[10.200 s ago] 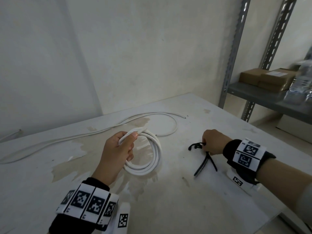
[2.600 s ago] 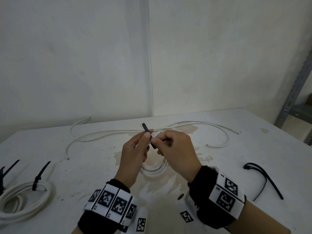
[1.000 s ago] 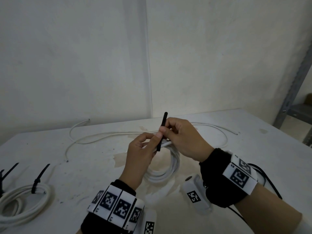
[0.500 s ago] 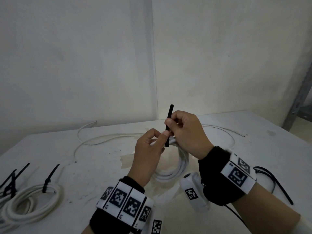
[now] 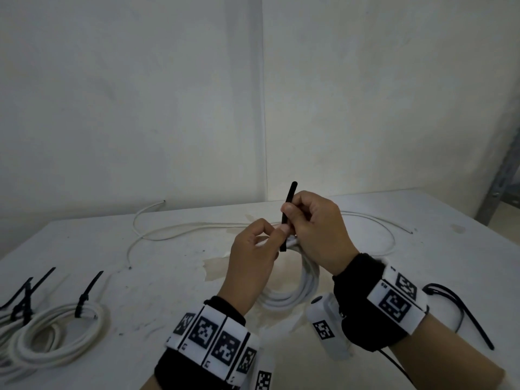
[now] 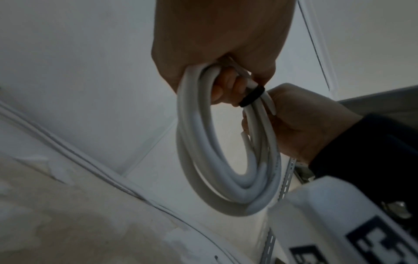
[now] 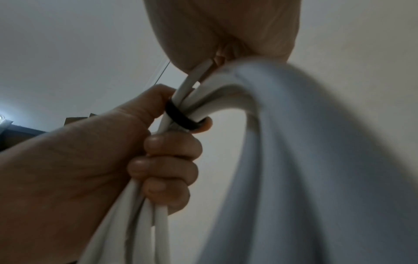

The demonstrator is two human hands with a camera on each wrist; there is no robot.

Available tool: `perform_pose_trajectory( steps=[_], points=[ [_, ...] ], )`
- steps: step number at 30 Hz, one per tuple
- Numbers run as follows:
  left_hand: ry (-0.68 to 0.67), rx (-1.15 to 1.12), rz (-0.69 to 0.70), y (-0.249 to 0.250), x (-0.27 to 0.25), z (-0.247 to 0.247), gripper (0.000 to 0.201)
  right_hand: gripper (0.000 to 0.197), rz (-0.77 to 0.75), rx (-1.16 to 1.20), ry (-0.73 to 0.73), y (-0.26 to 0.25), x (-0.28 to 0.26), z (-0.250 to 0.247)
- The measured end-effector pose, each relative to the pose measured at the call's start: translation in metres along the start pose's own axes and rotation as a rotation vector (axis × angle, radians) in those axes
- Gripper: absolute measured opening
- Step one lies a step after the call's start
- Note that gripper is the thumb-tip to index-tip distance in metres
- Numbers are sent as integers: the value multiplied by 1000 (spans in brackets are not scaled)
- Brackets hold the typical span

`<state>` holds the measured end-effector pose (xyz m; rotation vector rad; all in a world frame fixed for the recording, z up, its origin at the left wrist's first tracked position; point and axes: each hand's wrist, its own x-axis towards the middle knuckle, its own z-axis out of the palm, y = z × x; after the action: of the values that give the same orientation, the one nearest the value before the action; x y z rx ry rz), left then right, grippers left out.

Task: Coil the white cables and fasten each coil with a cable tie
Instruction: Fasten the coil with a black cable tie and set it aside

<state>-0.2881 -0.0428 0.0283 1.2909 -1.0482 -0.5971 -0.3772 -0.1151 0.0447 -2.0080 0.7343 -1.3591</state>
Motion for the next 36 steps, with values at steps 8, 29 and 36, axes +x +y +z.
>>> perform_pose_trajectory(
  steps=[8,29,36],
  points=[
    [-11,39,8,1,-2,-21,31,29,156,120,-292,-6,0,1],
    [-39,-42,-111,-3,2,-54,16,47,275,253,-469,-7,-10,16],
    [-11,-57,-126,3,9,-69,20,56,395,388,-525,-7,-14,23]
  ],
)
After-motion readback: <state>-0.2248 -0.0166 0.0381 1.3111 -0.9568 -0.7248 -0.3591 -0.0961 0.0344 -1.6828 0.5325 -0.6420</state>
